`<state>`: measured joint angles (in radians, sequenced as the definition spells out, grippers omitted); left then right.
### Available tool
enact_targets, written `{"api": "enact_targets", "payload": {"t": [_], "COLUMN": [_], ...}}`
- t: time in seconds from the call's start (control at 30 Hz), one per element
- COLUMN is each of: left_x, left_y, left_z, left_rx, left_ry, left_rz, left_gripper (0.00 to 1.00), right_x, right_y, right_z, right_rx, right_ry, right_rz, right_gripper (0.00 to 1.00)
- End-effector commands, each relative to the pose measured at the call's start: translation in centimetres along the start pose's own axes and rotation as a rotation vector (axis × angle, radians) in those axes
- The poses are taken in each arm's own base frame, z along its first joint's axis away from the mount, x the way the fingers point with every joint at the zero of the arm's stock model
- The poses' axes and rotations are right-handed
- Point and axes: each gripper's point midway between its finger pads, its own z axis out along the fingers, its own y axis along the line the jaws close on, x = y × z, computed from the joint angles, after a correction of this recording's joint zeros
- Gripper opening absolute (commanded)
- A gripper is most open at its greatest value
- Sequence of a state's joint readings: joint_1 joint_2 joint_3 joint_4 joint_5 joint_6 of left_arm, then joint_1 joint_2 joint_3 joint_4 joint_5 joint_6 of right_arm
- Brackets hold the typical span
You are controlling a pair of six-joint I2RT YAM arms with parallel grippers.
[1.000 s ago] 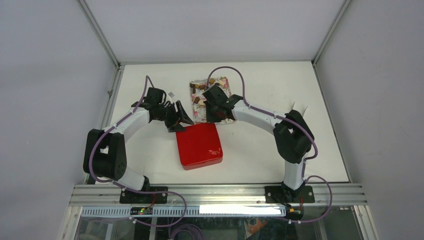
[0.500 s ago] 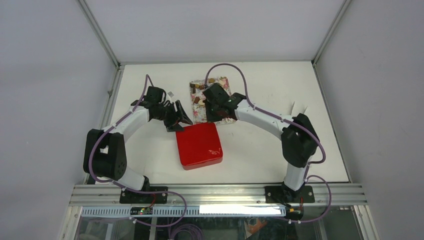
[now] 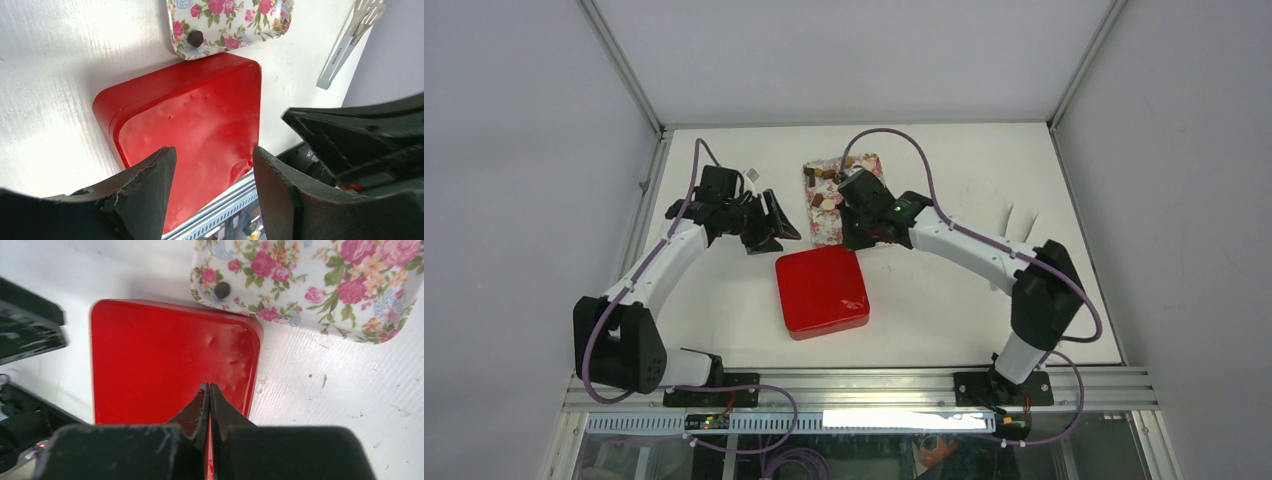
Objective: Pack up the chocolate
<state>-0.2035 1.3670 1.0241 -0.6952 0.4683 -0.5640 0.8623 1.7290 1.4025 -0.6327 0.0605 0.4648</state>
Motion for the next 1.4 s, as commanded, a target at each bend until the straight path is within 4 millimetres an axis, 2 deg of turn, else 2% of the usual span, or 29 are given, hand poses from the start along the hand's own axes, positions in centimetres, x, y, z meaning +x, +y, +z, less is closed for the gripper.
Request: {"api": "enact_targets", "payload": {"t": [0.0, 0.17, 0.23, 0.33, 0.43, 0.47, 0.53, 0.6, 0.7, 0.77, 0.8, 0.9, 0.97, 1.03, 1.2, 1.37], "left_x": [0.7, 1.9, 2.2, 1.5, -0.8, -2.3, -4.2, -5.8, -7.9, -8.7, -8.9, -8.9, -8.8, -8.5, -7.8, -8.2], "left_y": [1.0, 4.2, 4.8, 4.5, 2.5, 1.0, -1.4, -3.5, -4.9, -5.0, -5.0, -4.3, -3.1, -2.0, -1.0, -1.2], "left_z": [0.0, 3.5, 4.4, 3.7, 0.5, -1.2, -4.7, -8.1, -13.0, -15.9, -17.5, -19.9, -20.5, -20.3, -18.7, -18.3], "left_rx": [-0.036, -0.093, -0.105, -0.125, -0.148, -0.143, -0.127, -0.118, -0.162, -0.212, -0.232, -0.283, -0.331, -0.362, -0.359, -0.355], "left_ry": [-0.005, 0.074, 0.115, 0.118, 0.033, -0.030, -0.148, -0.275, -0.465, -0.577, -0.636, -0.731, -0.771, -0.777, -0.743, -0.737], "left_rz": [0.013, -0.023, -0.035, -0.012, 0.073, 0.114, 0.194, 0.248, 0.287, 0.279, 0.278, 0.274, 0.263, 0.237, 0.190, 0.192], "left_gripper": [0.59, 0.59, 0.59, 0.60, 0.62, 0.62, 0.67, 0.71, 0.79, 0.97, 0.99, 0.99, 0.99, 0.99, 0.99, 0.99], "right_x": [-1.1, 5.2, 5.8, 3.3, -1.5, -3.1, -6.0, -8.0, -9.5, -9.7, -9.5, -8.1, -6.9, -5.8, -4.0, -3.8], "right_y": [0.2, -0.4, -0.6, -0.1, -0.3, -0.4, -1.0, -2.0, -4.8, -7.3, -8.4, -12.5, -15.1, -17.0, -18.9, -19.5], "right_z": [-2.4, 2.4, 2.6, -0.1, -5.3, -7.3, -11.8, -15.4, -20.0, -22.2, -23.0, -24.5, -25.0, -25.2, -25.1, -25.3], "right_rx": [-0.026, -0.049, -0.039, -0.048, -0.013, -0.003, 0.021, 0.060, 0.156, 0.241, 0.269, 0.401, 0.470, 0.514, 0.537, 0.567], "right_ry": [-0.088, 0.105, 0.130, 0.066, -0.103, -0.169, -0.317, -0.444, -0.598, -0.682, -0.710, -0.739, -0.732, -0.727, -0.718, -0.723], "right_rz": [0.007, 0.041, 0.044, 0.013, -0.036, -0.048, -0.050, -0.045, 0.006, 0.044, 0.048, 0.097, 0.157, 0.216, 0.288, 0.315], "right_gripper": [0.00, 0.00, 0.00, 0.00, 0.01, 0.05, 0.19, 0.36, 0.54, 0.65, 0.69, 0.80, 0.83, 0.85, 0.87, 0.88]}}
